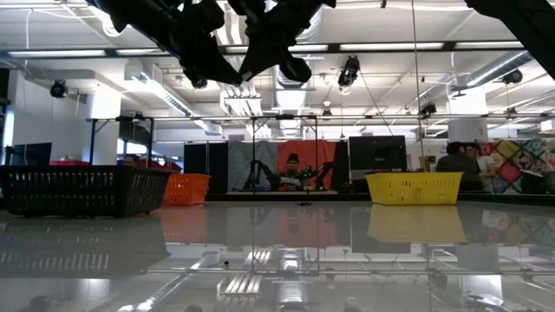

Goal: Sort Halloween decoration
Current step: Put the white skeleton toy into the yellow bin

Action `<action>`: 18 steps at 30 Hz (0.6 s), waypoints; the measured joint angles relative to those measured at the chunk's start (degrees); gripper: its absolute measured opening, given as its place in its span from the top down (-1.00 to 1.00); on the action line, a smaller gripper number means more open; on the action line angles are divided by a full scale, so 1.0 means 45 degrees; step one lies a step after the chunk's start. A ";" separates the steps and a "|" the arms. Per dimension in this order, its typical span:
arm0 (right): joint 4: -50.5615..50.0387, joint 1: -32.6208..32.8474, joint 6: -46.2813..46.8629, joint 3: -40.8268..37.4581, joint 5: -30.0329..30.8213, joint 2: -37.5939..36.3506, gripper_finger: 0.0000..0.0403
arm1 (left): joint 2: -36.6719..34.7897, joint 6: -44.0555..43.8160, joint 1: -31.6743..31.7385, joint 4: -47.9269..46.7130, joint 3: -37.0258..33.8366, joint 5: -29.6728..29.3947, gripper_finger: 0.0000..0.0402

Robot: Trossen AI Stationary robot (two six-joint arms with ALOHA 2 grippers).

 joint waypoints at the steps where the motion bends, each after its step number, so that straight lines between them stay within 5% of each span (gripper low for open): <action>1: 0.0005 -0.0002 0.0002 0.0000 0.0000 0.0000 0.95 | 0.0000 -0.0008 0.0000 0.0001 0.0000 -0.0003 0.96; 18: -0.1538 0.0014 -0.0438 -0.0024 0.0755 0.0003 0.96 | -0.0019 0.1015 0.0000 -0.1931 0.1784 -0.0361 0.42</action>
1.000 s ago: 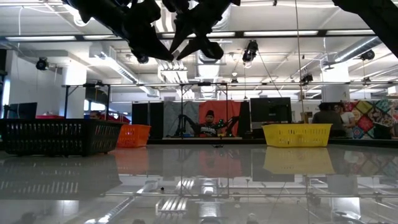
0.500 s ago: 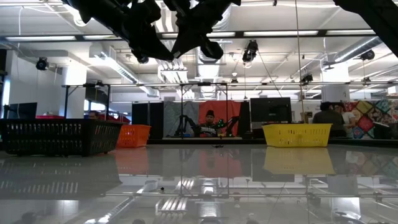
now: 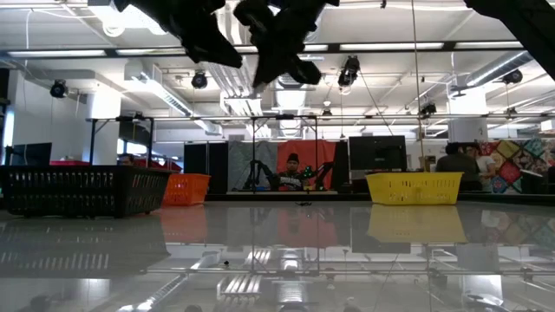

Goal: Sort Halloween decoration
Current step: Put the white skeleton toy into the yellow bin

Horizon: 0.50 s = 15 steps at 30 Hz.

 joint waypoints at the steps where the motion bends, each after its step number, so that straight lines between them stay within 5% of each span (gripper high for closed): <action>1: -0.0447 -0.0001 -0.0154 0.0000 0.0267 -0.0020 0.96 | 0.0000 0.0198 0.0000 -0.0433 0.0177 -0.0259 0.41; 6: -0.2919 -0.0059 -0.0669 0.0005 0.1843 -0.0115 0.96 | 0.0005 0.0879 0.0110 -0.1750 0.0494 -0.1315 0.40; 15: -0.5766 -0.0673 -0.1928 -0.0256 0.2998 -0.0115 0.96 | 0.0087 0.1011 0.0526 -0.2379 0.0022 -0.1368 0.41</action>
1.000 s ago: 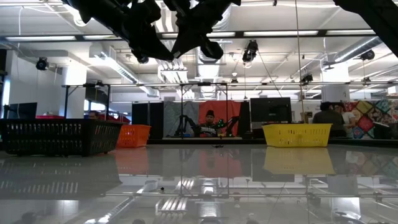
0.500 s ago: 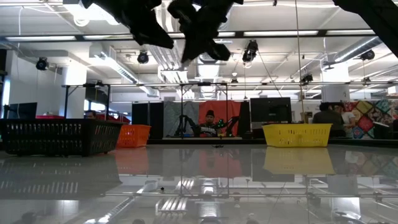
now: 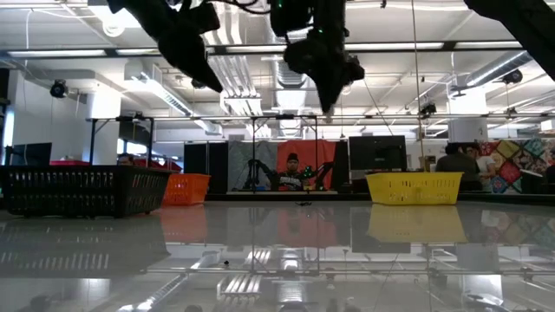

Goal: Sort Halloween decoration
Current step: Put the white skeleton toy into the yellow bin

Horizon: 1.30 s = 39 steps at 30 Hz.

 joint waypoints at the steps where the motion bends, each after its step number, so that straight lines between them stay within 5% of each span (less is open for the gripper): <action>1: -0.0172 -0.0134 -0.0241 -0.0113 0.0201 0.0000 0.96 | 0.0004 0.0000 0.0050 -0.0062 -0.0014 -0.0059 0.41; 19: -0.0275 -0.3667 -0.3110 -0.3980 0.0303 -0.0126 0.96 | -0.0034 -0.0092 0.1568 -0.0673 0.0005 -0.0081 0.41; 39: 0.0486 -0.4321 -0.4054 -0.5622 0.0278 -0.0141 0.81 | -0.0034 -0.0097 0.2111 -0.0713 0.0005 -0.0081 0.41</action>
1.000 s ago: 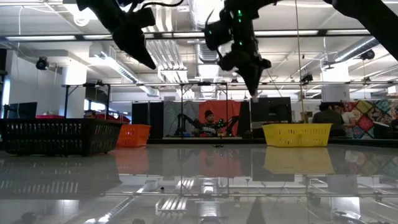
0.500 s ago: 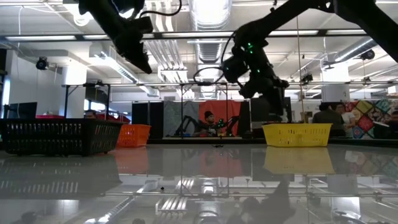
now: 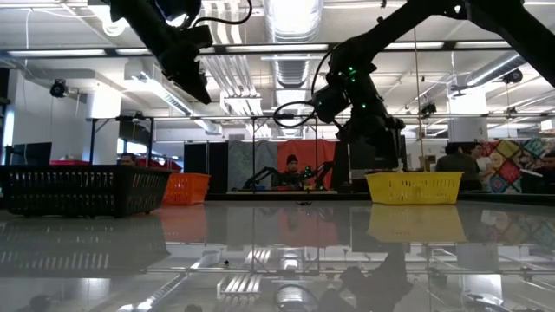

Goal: Sort Halloween decoration
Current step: Put the white skeleton toy into the yellow bin, then put the black spider toy into the black bin

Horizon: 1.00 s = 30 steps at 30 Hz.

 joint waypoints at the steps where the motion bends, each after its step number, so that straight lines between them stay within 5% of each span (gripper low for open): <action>1: 0.0000 0.0000 0.0000 0.0000 0.0000 0.0000 0.77 | 0.0000 0.0000 0.0000 0.0000 0.0000 0.0000 0.41; 15: -0.0860 0.0000 -0.0267 0.0079 -0.0062 -0.0015 0.35 | 0.0000 0.0063 0.0015 -0.0674 0.0000 -0.0609 0.41; 19: -0.0901 0.0000 -0.0252 0.0277 -0.1131 -0.0321 0.33 | 0.0000 0.0138 0.0015 -0.0899 0.0000 -0.0636 0.41; 23: -0.0878 0.0005 0.0288 0.1427 -0.2688 -0.0525 0.36 | -0.0013 0.0449 0.0015 -0.0894 0.0000 -0.0636 0.41; 30: -0.0634 0.0198 0.1107 0.4704 -0.3146 -0.0534 0.36 | -0.0312 0.1067 0.0015 -0.0899 0.0000 -0.0641 0.41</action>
